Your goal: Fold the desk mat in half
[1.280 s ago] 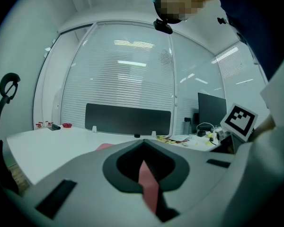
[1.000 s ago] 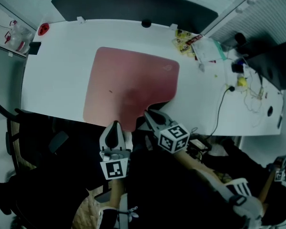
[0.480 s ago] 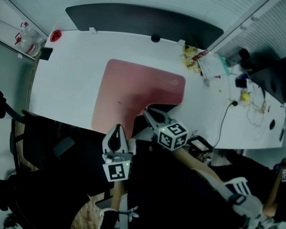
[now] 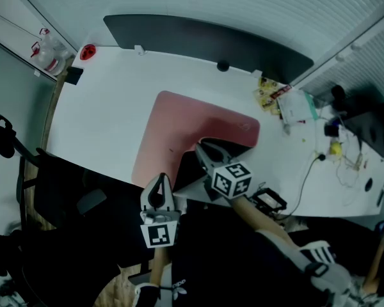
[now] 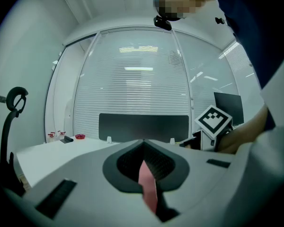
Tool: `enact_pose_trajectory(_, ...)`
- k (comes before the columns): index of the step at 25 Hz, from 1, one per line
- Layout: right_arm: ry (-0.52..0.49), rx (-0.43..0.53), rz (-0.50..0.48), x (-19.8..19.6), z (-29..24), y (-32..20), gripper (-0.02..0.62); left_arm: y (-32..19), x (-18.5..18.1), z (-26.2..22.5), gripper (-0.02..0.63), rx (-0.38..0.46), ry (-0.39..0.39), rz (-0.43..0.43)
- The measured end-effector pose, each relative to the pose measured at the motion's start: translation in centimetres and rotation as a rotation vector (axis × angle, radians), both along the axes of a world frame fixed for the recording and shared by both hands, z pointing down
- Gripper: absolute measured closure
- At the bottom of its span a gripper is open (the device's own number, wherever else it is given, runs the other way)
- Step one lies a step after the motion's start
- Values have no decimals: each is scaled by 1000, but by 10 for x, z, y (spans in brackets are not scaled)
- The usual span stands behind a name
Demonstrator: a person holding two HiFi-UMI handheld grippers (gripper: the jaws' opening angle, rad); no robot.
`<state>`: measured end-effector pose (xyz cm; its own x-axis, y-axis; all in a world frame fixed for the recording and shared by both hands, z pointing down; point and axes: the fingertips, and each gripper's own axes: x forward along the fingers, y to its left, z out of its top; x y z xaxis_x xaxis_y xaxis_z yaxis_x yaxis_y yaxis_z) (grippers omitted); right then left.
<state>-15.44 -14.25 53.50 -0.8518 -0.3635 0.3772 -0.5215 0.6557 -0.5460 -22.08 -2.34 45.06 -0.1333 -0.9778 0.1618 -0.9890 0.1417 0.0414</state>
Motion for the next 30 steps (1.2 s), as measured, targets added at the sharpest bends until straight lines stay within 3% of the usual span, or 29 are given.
enact_pose_trajectory(11,-37,5,-16,-60,3,-59,580,-14,-29,5,604,-16,2,-69)
enact_pose_trajectory(30,-30,8,-2,-134,40,-143,580,-23,-43,24,604,-84,48,-129)
